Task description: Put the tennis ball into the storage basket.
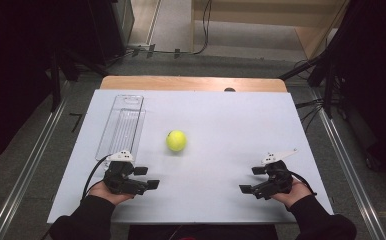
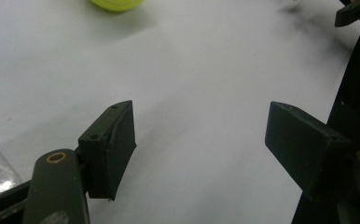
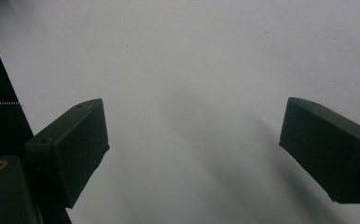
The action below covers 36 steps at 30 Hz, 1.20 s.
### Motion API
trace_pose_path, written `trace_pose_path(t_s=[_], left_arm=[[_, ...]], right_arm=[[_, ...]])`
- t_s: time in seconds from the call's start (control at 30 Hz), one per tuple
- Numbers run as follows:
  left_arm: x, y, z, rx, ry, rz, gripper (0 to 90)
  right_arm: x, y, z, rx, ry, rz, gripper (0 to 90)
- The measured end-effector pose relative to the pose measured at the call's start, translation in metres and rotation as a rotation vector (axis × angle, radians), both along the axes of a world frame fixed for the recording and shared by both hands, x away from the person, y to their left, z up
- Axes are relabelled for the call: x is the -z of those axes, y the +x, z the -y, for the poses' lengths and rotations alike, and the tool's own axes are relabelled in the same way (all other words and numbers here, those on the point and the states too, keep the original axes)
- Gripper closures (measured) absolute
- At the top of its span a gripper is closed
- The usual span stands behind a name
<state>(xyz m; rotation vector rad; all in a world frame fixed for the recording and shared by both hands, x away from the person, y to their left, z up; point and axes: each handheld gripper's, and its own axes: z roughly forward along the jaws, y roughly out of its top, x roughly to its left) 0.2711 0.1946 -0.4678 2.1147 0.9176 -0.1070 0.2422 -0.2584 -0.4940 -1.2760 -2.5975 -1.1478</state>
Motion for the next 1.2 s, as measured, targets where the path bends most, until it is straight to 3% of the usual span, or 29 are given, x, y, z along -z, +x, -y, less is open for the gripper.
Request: trace_pose_path(t_s=[0.2, 0.97, 1.2], left_arm=[[-0.004, 0.001, 0.005, 0.003, 0.006, -0.015, 25.3], [-0.014, 0.000, 0.028, -0.019, -0.003, 0.041, 25.2], [-0.015, 0.000, 0.032, -0.005, 0.004, 0.056, 25.2]], right_arm=[[0.000, 0.000, 0.000, 0.001, -0.001, 0.000, 6.2], [0.000, 0.000, 0.000, 0.002, -0.006, 0.002, 6.2], [0.000, 0.000, 0.000, 0.002, -0.007, 0.002, 6.2]])
